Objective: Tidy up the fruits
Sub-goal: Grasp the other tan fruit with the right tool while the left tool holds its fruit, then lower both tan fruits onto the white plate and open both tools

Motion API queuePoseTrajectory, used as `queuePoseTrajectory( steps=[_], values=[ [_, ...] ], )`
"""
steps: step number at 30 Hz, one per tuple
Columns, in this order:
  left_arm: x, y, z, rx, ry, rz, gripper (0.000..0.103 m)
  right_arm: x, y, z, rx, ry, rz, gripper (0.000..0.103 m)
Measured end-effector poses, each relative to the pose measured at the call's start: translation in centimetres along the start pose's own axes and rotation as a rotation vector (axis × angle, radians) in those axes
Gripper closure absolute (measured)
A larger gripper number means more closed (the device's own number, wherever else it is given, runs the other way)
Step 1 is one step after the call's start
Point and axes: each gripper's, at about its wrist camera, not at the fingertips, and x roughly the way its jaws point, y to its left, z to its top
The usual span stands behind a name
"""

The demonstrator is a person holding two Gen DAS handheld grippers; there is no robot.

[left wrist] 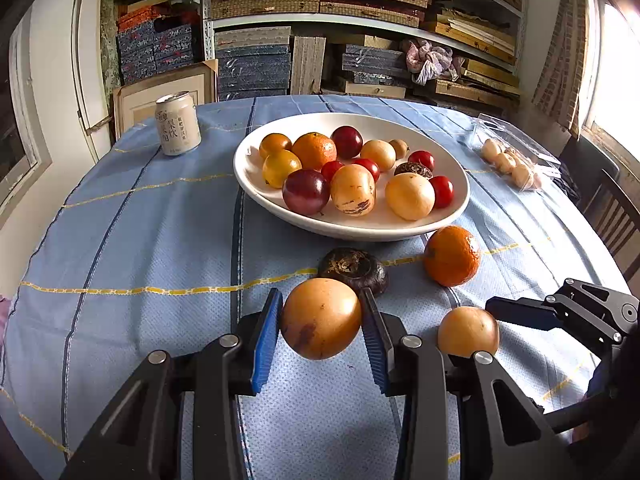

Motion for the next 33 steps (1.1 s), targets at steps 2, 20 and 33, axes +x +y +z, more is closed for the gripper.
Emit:
queuePoseTrajectory(
  steps=[2, 20, 33],
  values=[
    [-0.1, -0.2, -0.1, 0.008, -0.004, 0.004, 0.063, 0.3, -0.2, 0.0, 0.01, 0.014, 0.003, 0.044],
    [-1.0, -1.4, -0.3, 0.069, -0.05, 0.067, 0.063, 0.4, -1.5, -0.4, 0.072, 0.031, 0.051, 0.057],
    [-4.1, -1.3, 3.1, 0.079, -0.135, 0.097, 0.063, -8.6, -7.2, 2.5, 0.225, -0.239, -0.016, 0.058]
  ],
)
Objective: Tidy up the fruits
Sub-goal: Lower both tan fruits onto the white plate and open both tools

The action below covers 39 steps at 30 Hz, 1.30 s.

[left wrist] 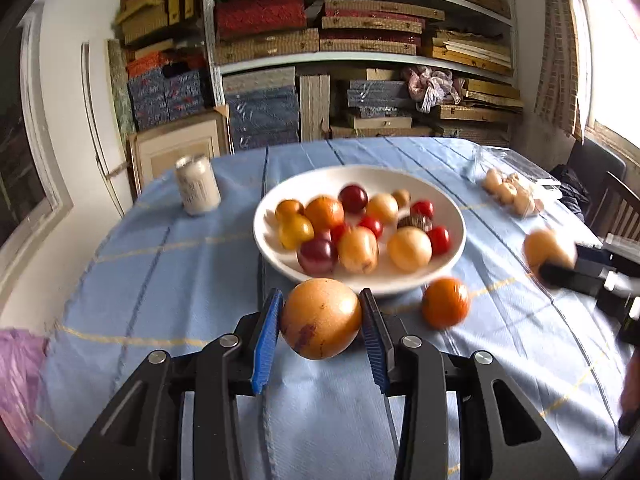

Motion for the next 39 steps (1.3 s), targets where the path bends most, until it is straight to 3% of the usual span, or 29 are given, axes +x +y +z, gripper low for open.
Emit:
queuePoseTrajectory(
  steps=[5, 8, 16, 25, 27, 31, 33, 36, 39],
  values=[
    [0.6, 0.3, 4.1, 0.012, -0.03, 0.03, 0.063, -1.2, -0.8, 5.9, 0.008, -0.109, -0.019, 0.058],
    [2.6, 0.9, 6.1, -0.028, -0.016, 0.018, 0.063, 0.3, -0.7, 8.1, 0.016, -0.139, -0.015, 0.058],
    [11.3, 0.8, 5.5, -0.062, 0.106, 0.011, 0.063, 12.8, -2.2, 6.9, -0.017, 0.039, -0.088, 0.058],
    [13.5, 1.7, 5.2, -0.072, 0.104, 0.025, 0.063, 16.6, -2.5, 5.8, -0.046, 0.077, -0.101, 0.057],
    [13.9, 1.7, 5.1, -0.065, 0.112, 0.025, 0.061, 16.8, -2.3, 5.7, -0.062, 0.078, -0.105, 0.057],
    [14.0, 1.6, 4.9, -0.06, 0.103, 0.034, 0.039, 16.8, -2.3, 5.7, -0.064, 0.076, -0.104, 0.056],
    [13.8, 1.6, 5.0, -0.059, 0.093, 0.038, 0.034, 16.6, -2.3, 5.8, -0.06, 0.067, -0.102, 0.054],
    [12.9, 1.8, 5.2, -0.057, 0.076, 0.042, 0.032, 15.4, -2.1, 6.2, -0.055, 0.028, -0.096, 0.054],
    [11.2, 2.7, 6.0, -0.085, 0.041, 0.043, 0.031, 11.5, -1.3, 7.9, -0.051, -0.081, -0.098, 0.054]
  ],
)
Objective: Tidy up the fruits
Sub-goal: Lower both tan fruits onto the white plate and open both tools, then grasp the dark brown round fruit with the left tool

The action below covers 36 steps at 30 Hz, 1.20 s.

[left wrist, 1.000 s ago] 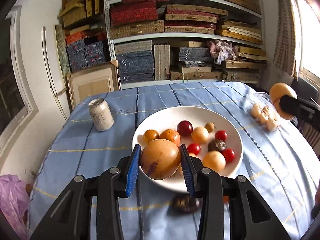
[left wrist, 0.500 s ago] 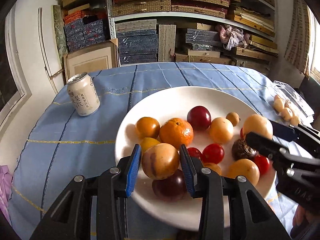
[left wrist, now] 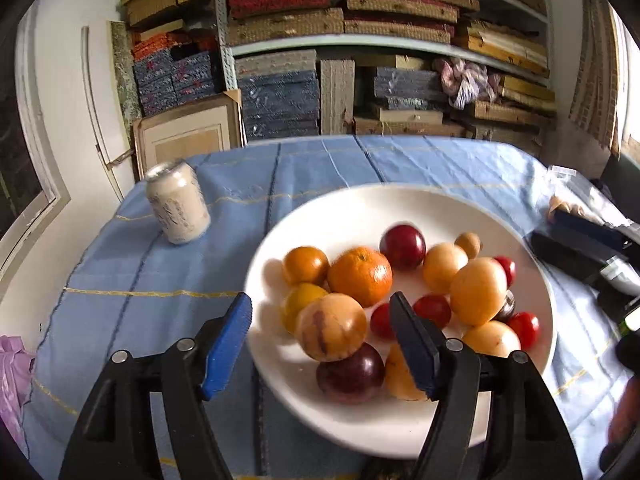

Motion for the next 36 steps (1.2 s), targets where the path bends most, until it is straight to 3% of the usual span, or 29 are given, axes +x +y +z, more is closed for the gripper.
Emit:
queuePoseTrajectory(
  steps=[1, 3, 4, 5, 7, 9, 13, 19, 22, 27, 32, 36],
  values=[
    [-0.8, 0.3, 0.3, -0.018, -0.015, -0.003, 0.028, -1.7, 0.2, 0.8, -0.002, -0.046, 0.008, 0.053],
    [-3.2, 1.4, 1.1, -0.077, -0.054, -0.022, 0.019, -7.5, 1.3, 2.5, -0.007, -0.207, 0.035, 0.036],
    [-4.2, 1.6, 1.2, -0.093, -0.063, -0.027, 0.015, -10.3, 1.9, 2.8, -0.015, -0.282, 0.049, 0.02],
    [-5.1, 1.8, 1.2, -0.1, -0.069, -0.029, 0.014, -12.4, 2.4, 3.0, -0.026, -0.334, 0.057, 0.015],
    [-7.0, 1.6, 0.6, -0.072, -0.069, -0.011, 0.014, -15.1, 3.5, 2.5, -0.052, -0.366, 0.066, 0.015],
    [-8.6, 1.1, -0.6, -0.039, -0.07, 0.031, 0.014, -16.5, 4.2, 1.6, -0.079, -0.349, 0.068, 0.015],
    [-9.8, 0.2, -4.3, -0.023, -0.031, 0.043, 0.009, -17.9, 4.5, -2.3, -0.091, -0.33, 0.048, 0.008],
    [-7.5, -1.9, -9.1, 0.01, 0.08, 0.058, 0.009, -15.8, 2.5, -7.7, -0.032, -0.234, 0.017, 0.005],
    [-7.0, -2.6, -9.4, 0.02, 0.071, 0.075, 0.009, -13.7, 0.6, -8.5, 0.042, -0.141, 0.02, 0.005],
    [-6.0, -3.8, -9.0, 0.042, 0.056, 0.1, 0.009, -13.0, -1.3, -9.0, 0.121, -0.113, 0.024, 0.005],
    [-3.8, -4.7, -8.9, 0.083, 0.1, 0.107, 0.009, -12.1, -2.0, -8.9, 0.152, -0.082, 0.017, 0.005],
    [-3.1, -4.1, -8.4, 0.056, 0.117, 0.087, 0.009, -11.5, -2.7, -9.1, 0.179, -0.043, 0.024, 0.005]
  ],
)
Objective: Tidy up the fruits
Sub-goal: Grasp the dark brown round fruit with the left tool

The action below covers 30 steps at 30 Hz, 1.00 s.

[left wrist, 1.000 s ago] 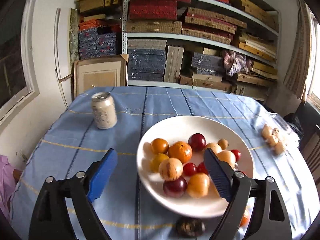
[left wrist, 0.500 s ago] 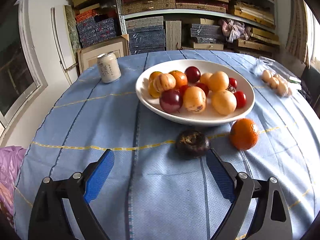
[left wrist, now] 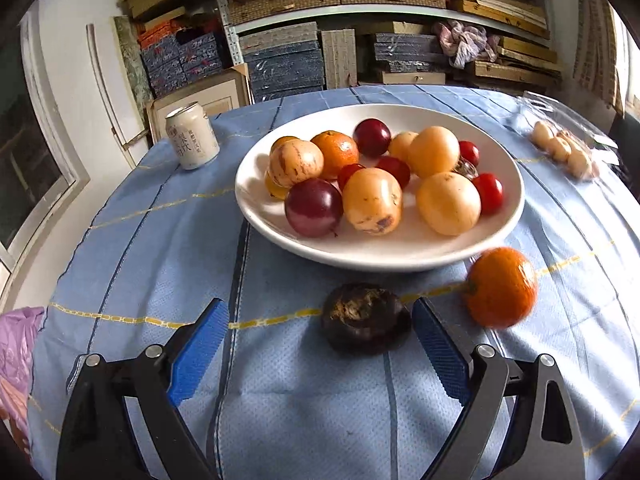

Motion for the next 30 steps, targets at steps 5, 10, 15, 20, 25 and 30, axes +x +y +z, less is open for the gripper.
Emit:
queuePoseTrajectory(
  steps=[5, 10, 15, 20, 25, 30],
  values=[
    [0.7, 0.8, 0.1, -0.035, 0.023, -0.035, 0.004, 0.9, -0.5, -0.3, 0.013, 0.033, -0.012, 0.005],
    [0.8, 1.2, 0.0, -0.024, 0.032, -0.019, 0.003, 1.2, -0.6, -0.4, 0.017, 0.048, -0.01, 0.005],
    [0.3, 2.0, -0.6, 0.003, 0.031, 0.021, 0.003, 1.4, -0.7, -0.2, 0.02, 0.055, -0.007, 0.005],
    [-0.1, 2.0, -0.5, 0.033, 0.009, 0.039, 0.003, 1.5, -0.6, -0.2, 0.02, 0.057, 0.0, 0.005],
    [0.9, 0.5, -0.1, 0.078, 0.029, 0.012, 0.003, 1.6, -0.7, -0.2, 0.027, 0.061, -0.003, 0.005],
    [1.2, 0.4, 0.4, 0.064, 0.023, -0.016, 0.016, 1.8, -0.9, -0.4, 0.041, 0.077, -0.003, 0.005]
  ],
)
